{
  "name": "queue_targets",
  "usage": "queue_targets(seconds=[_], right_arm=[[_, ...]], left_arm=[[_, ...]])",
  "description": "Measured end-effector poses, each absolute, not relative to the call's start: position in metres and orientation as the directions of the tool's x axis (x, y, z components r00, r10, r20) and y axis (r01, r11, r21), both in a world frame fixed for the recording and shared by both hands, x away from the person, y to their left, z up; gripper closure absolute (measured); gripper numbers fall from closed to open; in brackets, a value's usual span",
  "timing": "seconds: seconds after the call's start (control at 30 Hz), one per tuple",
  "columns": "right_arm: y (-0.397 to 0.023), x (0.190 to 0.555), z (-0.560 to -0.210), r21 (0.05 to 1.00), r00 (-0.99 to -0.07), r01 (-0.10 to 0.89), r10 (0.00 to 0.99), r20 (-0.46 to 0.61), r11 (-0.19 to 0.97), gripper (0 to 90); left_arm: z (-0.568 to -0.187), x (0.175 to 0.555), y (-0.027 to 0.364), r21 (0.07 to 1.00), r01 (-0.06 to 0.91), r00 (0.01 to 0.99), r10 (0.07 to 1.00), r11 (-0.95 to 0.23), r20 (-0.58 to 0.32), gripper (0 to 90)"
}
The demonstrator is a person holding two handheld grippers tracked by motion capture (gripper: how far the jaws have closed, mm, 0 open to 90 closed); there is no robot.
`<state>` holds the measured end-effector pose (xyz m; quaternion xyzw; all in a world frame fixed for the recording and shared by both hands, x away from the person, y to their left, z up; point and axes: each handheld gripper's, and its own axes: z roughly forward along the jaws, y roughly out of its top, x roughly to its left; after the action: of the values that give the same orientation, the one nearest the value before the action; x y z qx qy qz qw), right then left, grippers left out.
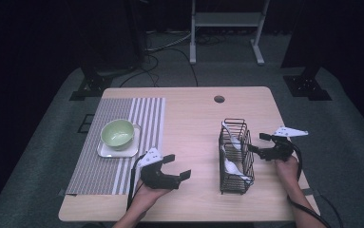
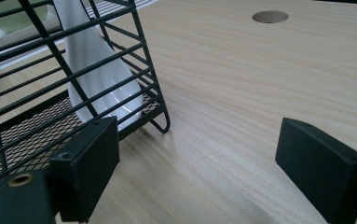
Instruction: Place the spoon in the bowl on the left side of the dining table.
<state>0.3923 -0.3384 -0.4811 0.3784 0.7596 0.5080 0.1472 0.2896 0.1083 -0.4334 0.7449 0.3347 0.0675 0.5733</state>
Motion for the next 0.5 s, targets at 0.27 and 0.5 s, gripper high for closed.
queue_targets(seconds=[0.27,0.5], right_arm=[[-0.338,0.392,-0.481,0.883,-0.670,0.426,0.725,0.161,0.197,12.3],[-0.338,0.392,-0.481,0.883,-0.673,0.424,0.722,0.160,0.199,12.3]], left_arm=[[-0.431,0.289,0.099,0.902,0.415,0.779,0.560,-0.122,-0.282,8.7],[-0.426,0.289,0.090,0.907,0.401,0.792,0.546,-0.128,-0.273,8.7]])
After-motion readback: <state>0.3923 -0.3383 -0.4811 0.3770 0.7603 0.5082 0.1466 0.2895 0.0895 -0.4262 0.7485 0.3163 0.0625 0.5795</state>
